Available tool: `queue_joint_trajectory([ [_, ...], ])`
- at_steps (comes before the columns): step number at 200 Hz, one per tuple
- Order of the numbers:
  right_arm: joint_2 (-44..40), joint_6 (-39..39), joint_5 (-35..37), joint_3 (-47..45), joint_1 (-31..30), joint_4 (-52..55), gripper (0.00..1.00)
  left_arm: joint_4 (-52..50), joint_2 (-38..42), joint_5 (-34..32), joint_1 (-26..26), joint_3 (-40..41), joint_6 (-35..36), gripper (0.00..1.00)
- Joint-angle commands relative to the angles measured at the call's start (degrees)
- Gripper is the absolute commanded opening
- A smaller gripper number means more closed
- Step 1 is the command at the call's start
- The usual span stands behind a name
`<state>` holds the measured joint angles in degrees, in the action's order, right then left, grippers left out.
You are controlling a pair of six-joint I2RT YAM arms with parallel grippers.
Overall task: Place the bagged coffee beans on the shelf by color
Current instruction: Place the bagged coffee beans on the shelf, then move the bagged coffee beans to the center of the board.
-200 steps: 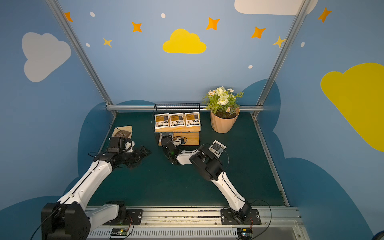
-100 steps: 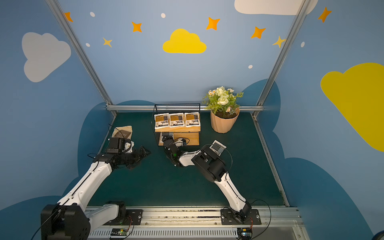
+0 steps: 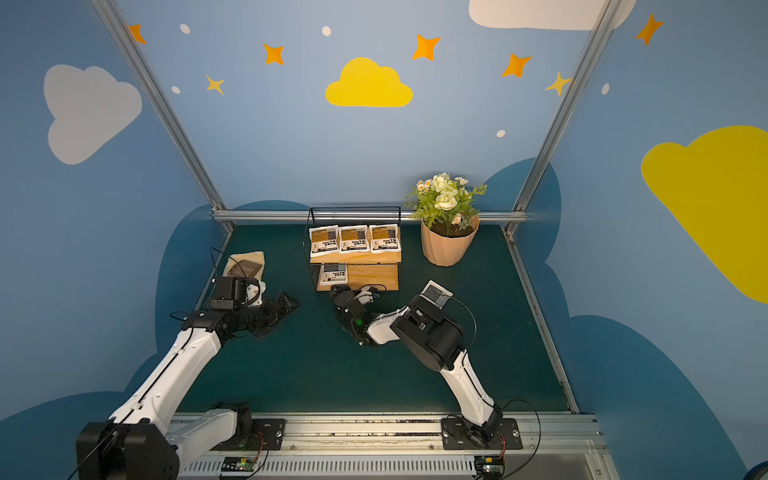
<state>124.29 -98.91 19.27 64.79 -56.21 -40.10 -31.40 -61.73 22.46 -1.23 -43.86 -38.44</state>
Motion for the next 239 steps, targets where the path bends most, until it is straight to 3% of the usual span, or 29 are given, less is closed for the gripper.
queue_joint_trajectory([
  [1, -4.8, 4.6, -2.7, -4.7, -1.7, 1.2, 0.72, 0.1, 1.3, 0.9, 0.2, 0.9, -0.4, 1.0],
  [42, -13.0, 7.6, -5.5, -15.2, -4.4, 0.3, 0.73, 0.8, 2.1, 1.8, -1.2, 2.3, -1.3, 1.0],
  [100, -30.3, 9.9, -7.1, -34.6, -3.5, 0.3, 0.74, 0.8, 3.3, -0.9, -8.8, 4.2, -2.8, 1.0],
  [118, -37.9, 10.8, -8.7, -38.7, -1.7, 8.4, 0.76, 1.4, 3.5, -2.7, -11.7, 4.5, -3.8, 1.0],
  [150, -55.9, 14.4, -4.4, -43.8, 2.1, 26.9, 0.82, 3.1, 1.3, -5.3, -18.5, 4.4, -4.8, 1.0],
  [176, -73.9, 21.5, -4.0, -44.4, 10.6, 46.0, 0.89, 4.9, -1.9, -8.1, -24.3, 3.1, -4.5, 1.0],
  [203, -87.5, 27.2, -12.2, -46.0, 26.4, 55.3, 0.9, 7.2, -5.9, -11.9, -28.7, 1.0, -4.2, 1.0],
  [221, -89.4, 30.1, -20.9, -46.7, 37.9, 56.4, 0.9, 8.7, -8.9, -13.0, -30.4, -1.0, -4.1, 1.0],
  [239, -85.7, 33.4, -29.2, -46.9, 47.3, 54.2, 0.9, 9.6, -12.5, -13.5, -31.8, -3.4, -3.9, 1.0],
])
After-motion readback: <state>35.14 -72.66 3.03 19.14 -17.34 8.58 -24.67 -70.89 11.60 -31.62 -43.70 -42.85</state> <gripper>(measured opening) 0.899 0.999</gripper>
